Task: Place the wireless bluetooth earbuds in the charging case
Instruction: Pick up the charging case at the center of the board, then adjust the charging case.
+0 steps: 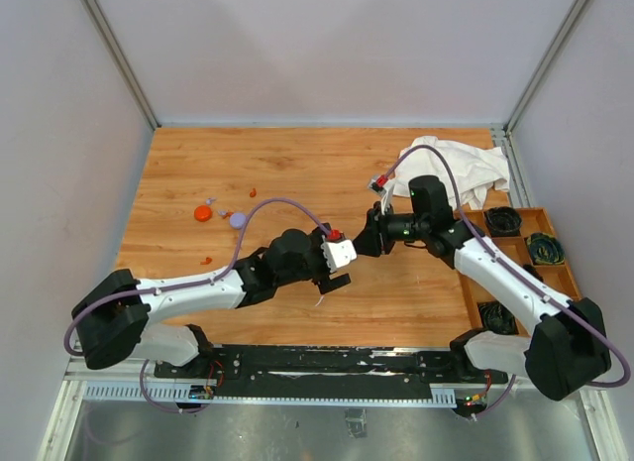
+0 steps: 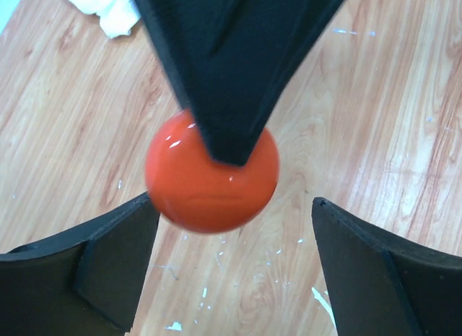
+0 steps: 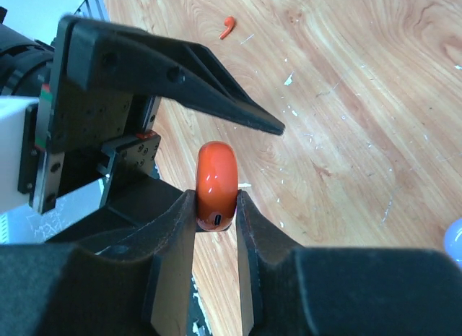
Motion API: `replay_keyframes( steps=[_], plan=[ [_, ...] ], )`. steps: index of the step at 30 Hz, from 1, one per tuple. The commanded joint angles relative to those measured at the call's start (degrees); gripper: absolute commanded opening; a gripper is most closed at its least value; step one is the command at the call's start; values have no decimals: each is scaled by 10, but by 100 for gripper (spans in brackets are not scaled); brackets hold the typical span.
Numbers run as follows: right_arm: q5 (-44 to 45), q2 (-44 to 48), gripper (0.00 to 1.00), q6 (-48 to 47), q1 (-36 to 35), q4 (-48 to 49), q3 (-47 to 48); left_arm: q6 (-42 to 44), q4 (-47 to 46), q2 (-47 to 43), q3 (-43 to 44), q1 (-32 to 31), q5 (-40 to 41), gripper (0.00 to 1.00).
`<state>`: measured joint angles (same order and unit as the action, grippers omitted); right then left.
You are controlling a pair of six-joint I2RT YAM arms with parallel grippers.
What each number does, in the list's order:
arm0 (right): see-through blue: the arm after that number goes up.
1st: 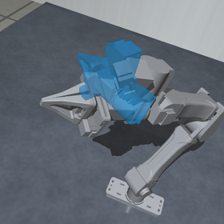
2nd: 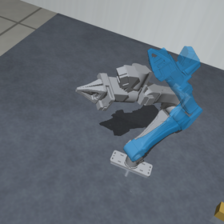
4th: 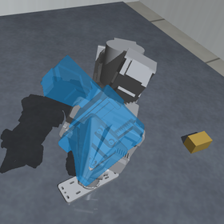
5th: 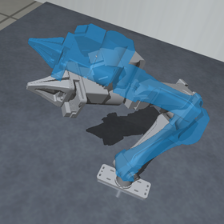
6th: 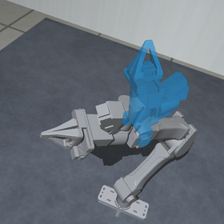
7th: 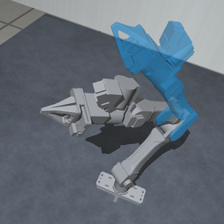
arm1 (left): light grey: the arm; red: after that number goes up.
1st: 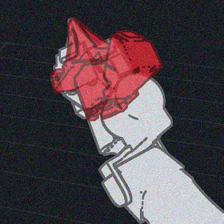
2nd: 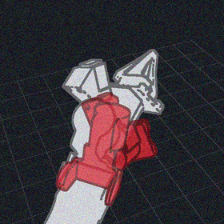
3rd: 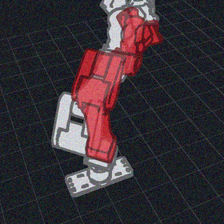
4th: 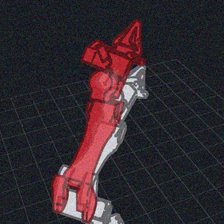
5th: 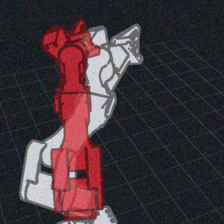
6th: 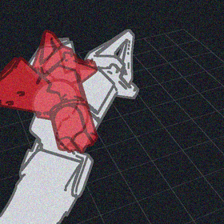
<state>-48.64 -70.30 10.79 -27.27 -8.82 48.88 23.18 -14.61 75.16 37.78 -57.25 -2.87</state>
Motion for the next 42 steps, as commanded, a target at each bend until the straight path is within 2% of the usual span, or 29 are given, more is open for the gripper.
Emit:
replay_keyframes(
  steps=[1, 5, 10, 15, 22, 29, 32, 36, 42],
  plan=[
    [25, 39, 7, 23, 2, 77, -34, -79, -69, -38, -19, -4, 44, 93],
    [53, 81, 5, 45, 4, 145, -68, -153, -90, -73, -38, 17, 33, 94],
    [94, 131, 4, 85, 5, 236, -120, -264, -147, -114, -75, 71, -35, 98],
    [128, 169, 3, 129, 5, 339, -173, -329, -201, -142, -98, 78, -75, 98],
    [164, 199, 3, 187, 6, 472, -236, -432, -299, -165, -119, 82, -55, 98],
    [161, 185, 3, 270, 5, 658, -295, -560, -407, -158, -135, 86, -35, 95],
    [155, 164, 4, 307, 5, 728, -308, -609, -466, -144, -137, 86, -53, 91],
    [152, 145, 4, 337, 5, 800, -321, -642, -479, -128, -134, 86, -40, 86],
    [140, 134, 4, 362, 5, 847, -320, -661, -484, -102, -134, 86, -33, 82]
  ],
)
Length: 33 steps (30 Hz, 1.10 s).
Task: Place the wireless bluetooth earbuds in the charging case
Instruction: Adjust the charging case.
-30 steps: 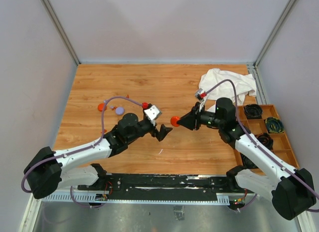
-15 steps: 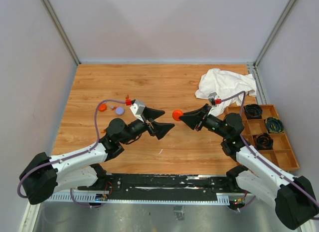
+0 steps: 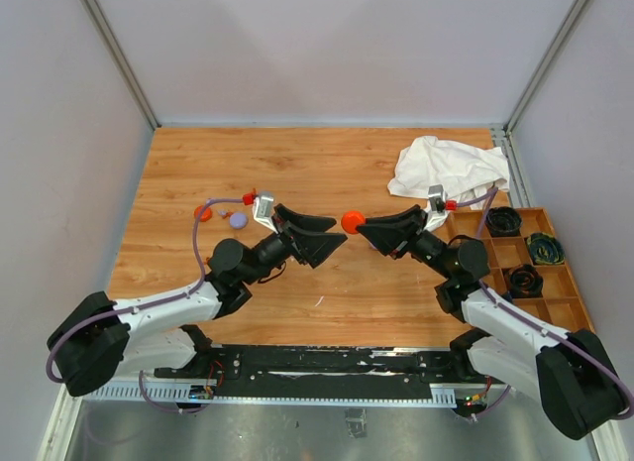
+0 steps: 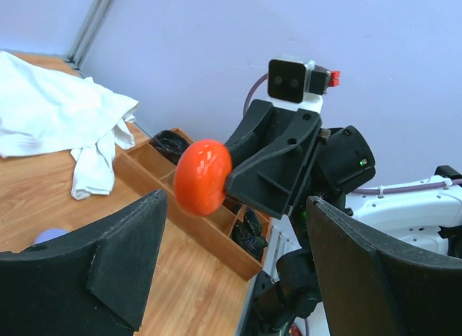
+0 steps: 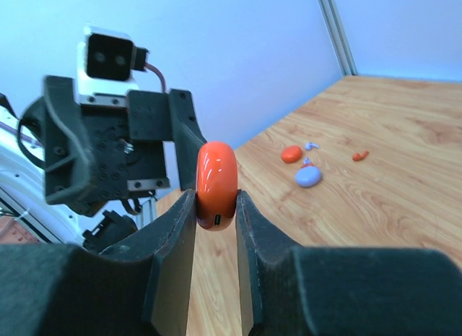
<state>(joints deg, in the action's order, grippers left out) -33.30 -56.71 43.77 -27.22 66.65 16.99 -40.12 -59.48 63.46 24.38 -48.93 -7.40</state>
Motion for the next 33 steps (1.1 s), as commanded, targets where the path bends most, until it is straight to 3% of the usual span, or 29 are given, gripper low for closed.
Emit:
replay_keyframes(
  steps=[1, 8, 15, 33],
  plan=[
    [-19, -4, 4, 34, 5, 91, 2, -30, -40, 17, -1, 2, 14, 82],
    [-39, -25, 5, 61, 4, 139, 6, -35, -77, 36, 2, 3, -1, 76],
    [-55, -68, 5, 105, 3, 205, 10, -37, -138, 57, -1, 3, -10, 61],
    [-76, -67, 8, 96, 2, 205, 17, -8, -119, 61, 12, 3, -42, 26]
  ],
)
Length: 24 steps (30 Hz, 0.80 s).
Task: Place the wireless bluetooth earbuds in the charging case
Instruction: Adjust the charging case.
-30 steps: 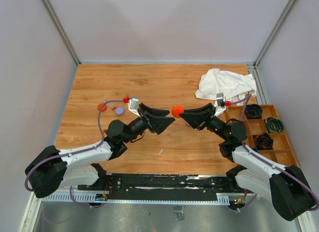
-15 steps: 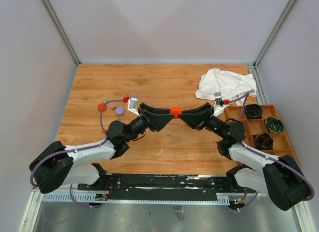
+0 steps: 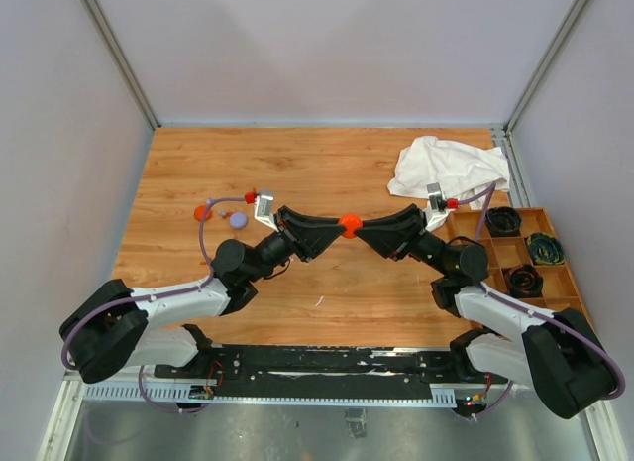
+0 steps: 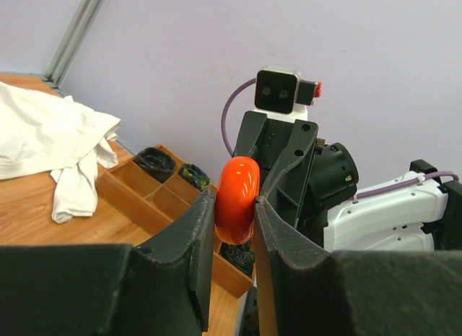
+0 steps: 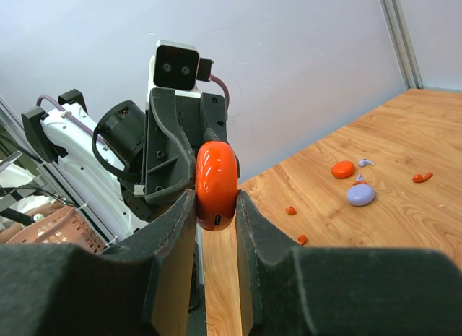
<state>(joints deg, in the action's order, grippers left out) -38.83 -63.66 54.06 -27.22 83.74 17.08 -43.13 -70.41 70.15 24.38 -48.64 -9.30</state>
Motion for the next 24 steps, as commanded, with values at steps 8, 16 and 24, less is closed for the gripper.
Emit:
replay_keyframes(
  steps=[8, 16, 24],
  plan=[
    [-49, 2, 22, -33, 2, 24, 21, 108, 91, -61, 18, 0, -23, 19],
    [-137, 12, 43, -91, 2, -61, 60, 242, 298, -121, 76, 5, -69, 19],
    [-191, 81, 57, -248, 2, -251, 89, 327, 498, -153, 160, 5, -96, 19]
  ],
)
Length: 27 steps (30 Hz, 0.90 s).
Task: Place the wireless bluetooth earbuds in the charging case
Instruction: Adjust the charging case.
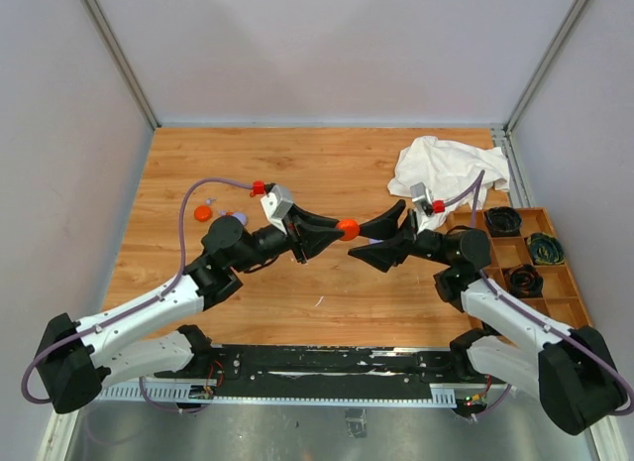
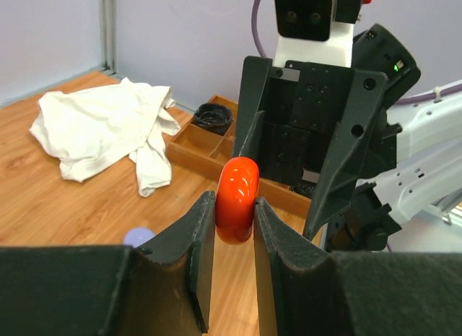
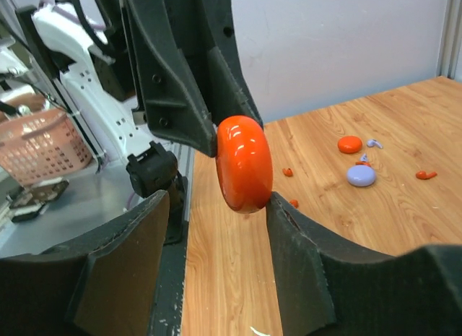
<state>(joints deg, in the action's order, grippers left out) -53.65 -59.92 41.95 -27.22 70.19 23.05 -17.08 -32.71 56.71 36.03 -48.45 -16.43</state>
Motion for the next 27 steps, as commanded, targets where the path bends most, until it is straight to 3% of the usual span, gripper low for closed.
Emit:
replay_keyframes(
  steps=[1, 6, 16, 27],
  plan=[
    [-41, 59, 58, -157, 3, -155, 32, 76, 139, -21, 51, 3, -30, 19],
    [-22, 120, 62, -295, -2, -313, 48, 114, 230, -26, 96, 3, -61, 19],
    [-19, 112, 58, -305, -27, -272, 37, 184, 359, 11, 182, 3, -126, 19],
    [-28, 98, 56, -299, -44, -277, 46, 226, 414, 45, 227, 3, -152, 19]
  ],
)
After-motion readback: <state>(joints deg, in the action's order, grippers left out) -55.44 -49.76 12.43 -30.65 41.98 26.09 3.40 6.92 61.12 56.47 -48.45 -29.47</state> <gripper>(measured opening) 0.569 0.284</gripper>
